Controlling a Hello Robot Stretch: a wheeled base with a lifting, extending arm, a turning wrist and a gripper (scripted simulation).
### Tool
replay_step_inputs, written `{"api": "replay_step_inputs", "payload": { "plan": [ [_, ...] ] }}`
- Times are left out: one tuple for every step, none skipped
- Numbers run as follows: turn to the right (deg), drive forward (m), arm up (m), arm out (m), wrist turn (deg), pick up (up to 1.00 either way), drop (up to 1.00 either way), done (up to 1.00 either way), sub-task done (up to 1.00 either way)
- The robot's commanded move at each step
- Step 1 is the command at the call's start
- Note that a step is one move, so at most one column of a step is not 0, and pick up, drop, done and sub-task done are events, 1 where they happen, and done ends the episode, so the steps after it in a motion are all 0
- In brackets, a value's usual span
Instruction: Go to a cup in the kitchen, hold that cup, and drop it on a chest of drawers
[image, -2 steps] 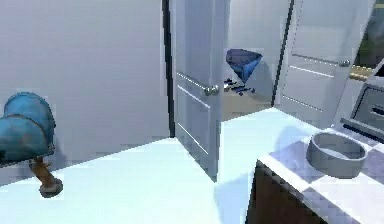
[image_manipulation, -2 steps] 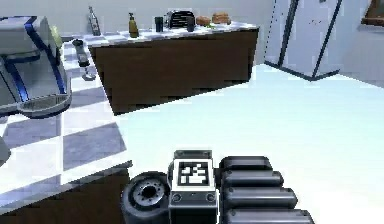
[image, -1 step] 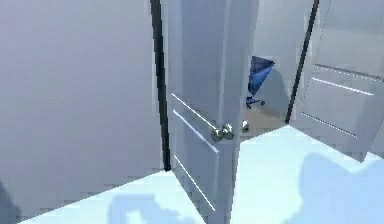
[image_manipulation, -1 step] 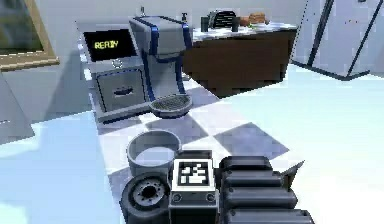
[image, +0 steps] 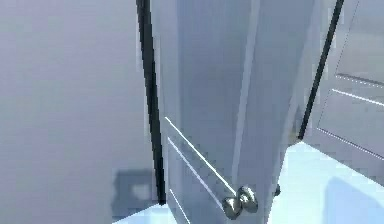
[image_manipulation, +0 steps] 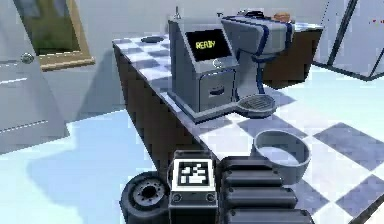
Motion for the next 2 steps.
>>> {"api": "replay_step_inputs", "payload": {
  "plan": [
    [45.0, 0.0, 0.0, 0.0, 0.0, 0.0, 0.0, 0.0, 0.0],
    [12.0, 0.0, 0.0, 0.0, 0.0, 0.0, 0.0, 0.0, 0.0]
  ]
}}
